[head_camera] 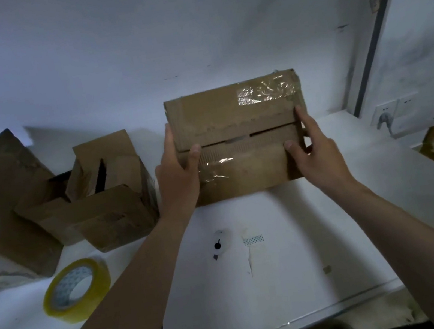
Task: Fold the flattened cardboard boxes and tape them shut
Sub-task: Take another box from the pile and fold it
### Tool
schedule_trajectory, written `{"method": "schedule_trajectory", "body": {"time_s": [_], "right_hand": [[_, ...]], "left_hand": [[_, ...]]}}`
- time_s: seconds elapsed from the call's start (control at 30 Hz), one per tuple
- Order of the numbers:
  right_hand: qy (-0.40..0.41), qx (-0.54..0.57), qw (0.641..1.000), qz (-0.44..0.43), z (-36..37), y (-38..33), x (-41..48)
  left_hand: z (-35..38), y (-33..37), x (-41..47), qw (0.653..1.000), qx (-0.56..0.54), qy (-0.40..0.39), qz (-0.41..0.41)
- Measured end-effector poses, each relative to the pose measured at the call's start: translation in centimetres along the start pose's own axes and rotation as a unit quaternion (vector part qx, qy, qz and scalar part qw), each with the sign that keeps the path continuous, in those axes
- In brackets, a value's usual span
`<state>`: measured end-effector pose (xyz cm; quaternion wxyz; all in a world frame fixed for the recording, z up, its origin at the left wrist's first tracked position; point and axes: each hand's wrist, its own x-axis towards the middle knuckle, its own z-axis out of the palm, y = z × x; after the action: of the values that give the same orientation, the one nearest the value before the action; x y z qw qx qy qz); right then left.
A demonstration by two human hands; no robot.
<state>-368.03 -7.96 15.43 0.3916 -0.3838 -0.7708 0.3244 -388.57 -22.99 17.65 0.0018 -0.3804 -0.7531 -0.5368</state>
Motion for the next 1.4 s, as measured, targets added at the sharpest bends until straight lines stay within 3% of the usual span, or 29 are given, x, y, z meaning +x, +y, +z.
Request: {"method": "schedule_trajectory", "body": {"time_s": [0.17, 0.37, 0.63, 0.83, 1.1, 1.23, 1.4], "right_hand": [[0.07, 0.076, 0.994, 0.032, -3.0, -1.8, 0.4], [0.052, 0.029, 0.997, 0.042, -7.2, -3.9, -1.3], [0.036, 0.003, 0.995, 0.094, -8.3, -4.0, -2.8], [-0.002, 0.051, 0.992, 0.113, -4.8, -4.3, -2.8], [-0.008, 0.085, 0.991, 0.101, -0.5, -5.5, -0.6], [0.005, 0.111, 0.988, 0.11, 0.6, -5.2, 0.2], [0.054, 0.111, 0.985, 0.117, -0.7, -4.2, 0.8]], "left_hand": [[-1.2, 2.6, 1.8, 0.996, -0.066, -0.063, -0.015], [-0.8, 6.9, 2.4, 0.975, -0.153, -0.144, -0.065], [-0.6, 10.3, 2.9, 0.956, -0.067, -0.268, -0.1], [-2.8, 8.7, 4.2, 0.967, -0.01, -0.236, -0.096], [-4.6, 3.3, 5.2, 0.975, 0.015, -0.165, -0.15], [-4.4, 2.2, 6.5, 0.976, 0.043, -0.138, -0.163], [-1.9, 2.6, 7.4, 0.978, -0.001, -0.125, -0.166]]}}
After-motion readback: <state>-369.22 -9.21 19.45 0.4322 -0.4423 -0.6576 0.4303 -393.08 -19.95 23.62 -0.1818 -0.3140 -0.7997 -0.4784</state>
